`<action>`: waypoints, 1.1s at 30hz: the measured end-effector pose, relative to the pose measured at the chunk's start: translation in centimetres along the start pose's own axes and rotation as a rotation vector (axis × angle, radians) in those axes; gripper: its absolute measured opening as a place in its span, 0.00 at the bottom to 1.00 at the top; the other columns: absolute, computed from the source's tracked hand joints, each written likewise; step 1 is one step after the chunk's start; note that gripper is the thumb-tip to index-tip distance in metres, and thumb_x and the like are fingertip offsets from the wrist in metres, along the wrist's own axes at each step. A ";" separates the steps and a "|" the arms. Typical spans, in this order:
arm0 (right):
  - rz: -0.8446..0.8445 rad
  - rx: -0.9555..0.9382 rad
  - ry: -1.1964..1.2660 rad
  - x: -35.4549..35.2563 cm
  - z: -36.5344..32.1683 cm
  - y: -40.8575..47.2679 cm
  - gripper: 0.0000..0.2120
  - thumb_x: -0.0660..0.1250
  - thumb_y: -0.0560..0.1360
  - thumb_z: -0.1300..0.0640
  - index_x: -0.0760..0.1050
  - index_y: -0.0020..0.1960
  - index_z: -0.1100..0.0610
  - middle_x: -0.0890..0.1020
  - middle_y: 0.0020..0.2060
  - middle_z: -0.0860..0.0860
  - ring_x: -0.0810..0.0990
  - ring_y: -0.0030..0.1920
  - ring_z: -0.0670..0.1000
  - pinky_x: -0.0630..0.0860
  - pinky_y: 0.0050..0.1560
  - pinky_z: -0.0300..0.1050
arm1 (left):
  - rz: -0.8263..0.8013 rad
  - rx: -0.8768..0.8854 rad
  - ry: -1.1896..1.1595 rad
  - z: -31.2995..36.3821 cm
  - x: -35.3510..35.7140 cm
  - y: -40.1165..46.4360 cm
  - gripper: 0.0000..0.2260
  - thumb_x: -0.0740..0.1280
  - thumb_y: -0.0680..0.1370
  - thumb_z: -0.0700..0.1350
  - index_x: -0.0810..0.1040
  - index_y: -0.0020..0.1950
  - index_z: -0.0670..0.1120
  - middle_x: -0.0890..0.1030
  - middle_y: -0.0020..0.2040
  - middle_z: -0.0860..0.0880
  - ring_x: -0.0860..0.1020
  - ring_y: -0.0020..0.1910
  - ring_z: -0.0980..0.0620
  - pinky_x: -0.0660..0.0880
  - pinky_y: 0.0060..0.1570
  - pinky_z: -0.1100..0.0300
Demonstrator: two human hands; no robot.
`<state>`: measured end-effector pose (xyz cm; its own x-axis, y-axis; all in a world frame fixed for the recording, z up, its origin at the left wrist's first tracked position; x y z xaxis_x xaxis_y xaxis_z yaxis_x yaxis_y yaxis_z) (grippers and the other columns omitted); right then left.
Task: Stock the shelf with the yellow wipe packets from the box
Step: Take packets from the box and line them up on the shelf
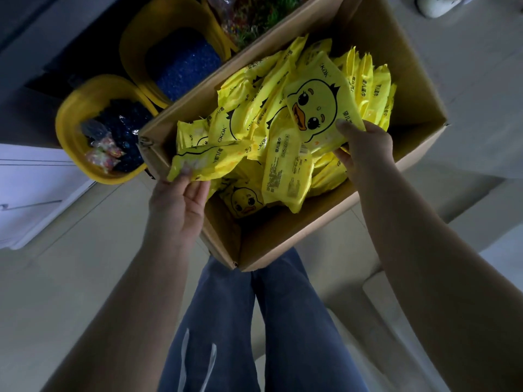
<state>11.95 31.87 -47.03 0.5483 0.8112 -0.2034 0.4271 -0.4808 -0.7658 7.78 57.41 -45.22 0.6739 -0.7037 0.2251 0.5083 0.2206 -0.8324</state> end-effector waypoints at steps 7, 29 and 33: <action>-0.009 -0.021 -0.064 -0.2 -0.1 0.1 0.17 0.69 0.73 0.58 0.74 0.61 0.57 0.77 0.54 0.53 0.77 0.55 0.53 0.80 0.45 0.41 | -0.146 0.107 -0.036 -0.6 2.4 -0.9 0.09 0.61 0.77 0.37 0.74 0.50 0.51 0.82 0.40 0.55 0.81 0.38 0.59 0.79 0.42 0.63; -0.023 -0.145 -0.269 -3.5 -1.2 0.9 0.20 0.71 0.71 0.58 0.73 0.62 0.55 0.78 0.46 0.48 0.79 0.49 0.48 0.79 0.43 0.38 | -0.480 0.542 1.684 -3.2 8.7 7.4 0.20 0.67 0.76 0.45 0.69 0.67 0.45 0.76 0.57 0.44 0.74 0.59 0.48 0.68 0.50 0.62; -0.160 -0.099 -0.451 -3.4 -1.7 1.0 0.24 0.70 0.71 0.61 0.70 0.65 0.52 0.76 0.51 0.50 0.78 0.49 0.50 0.80 0.47 0.43 | -0.579 0.847 1.999 -2.9 11.2 8.8 0.25 0.69 0.73 0.45 0.67 0.69 0.46 0.68 0.65 0.41 0.65 0.65 0.42 0.64 0.61 0.52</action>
<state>11.71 28.09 -46.09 0.1134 0.9302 -0.3491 0.5589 -0.3502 -0.7516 18.25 49.56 -51.47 -0.5478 -0.2220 -0.8066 0.7968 -0.4324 -0.4221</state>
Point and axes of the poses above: each hand's wrist, its own y-axis towards the middle knuckle, its own x-axis out of the palm, z = x × y, the point moved 2 cm from there along y, towards the middle knuckle
